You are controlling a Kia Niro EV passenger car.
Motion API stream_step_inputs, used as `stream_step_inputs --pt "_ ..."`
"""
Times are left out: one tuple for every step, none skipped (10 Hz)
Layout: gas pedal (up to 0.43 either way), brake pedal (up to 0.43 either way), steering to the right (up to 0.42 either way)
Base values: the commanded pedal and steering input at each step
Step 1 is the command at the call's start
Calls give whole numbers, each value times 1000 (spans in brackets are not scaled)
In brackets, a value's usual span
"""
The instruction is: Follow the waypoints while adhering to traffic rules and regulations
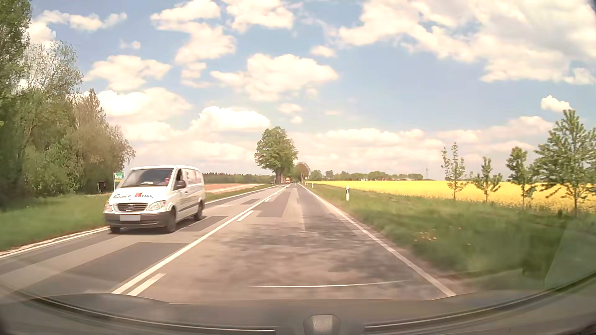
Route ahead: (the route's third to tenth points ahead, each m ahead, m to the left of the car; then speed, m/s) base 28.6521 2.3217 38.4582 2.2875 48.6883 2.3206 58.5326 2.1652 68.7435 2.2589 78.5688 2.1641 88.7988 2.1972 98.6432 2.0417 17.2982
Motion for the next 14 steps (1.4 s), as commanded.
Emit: stream_step_inputs --pt "150 0 -3" --pt "150 0 -3" --pt "150 0 -3" --pt "150 0 -3" --pt "150 0 -3" --pt "150 0 -3" --pt "150 0 -3" --pt "150 0 -4" --pt "150 0 -4" --pt "150 0 -5" --pt "150 0 -5" --pt "150 0 -5" --pt "150 0 -4" --pt "150 0 -4"
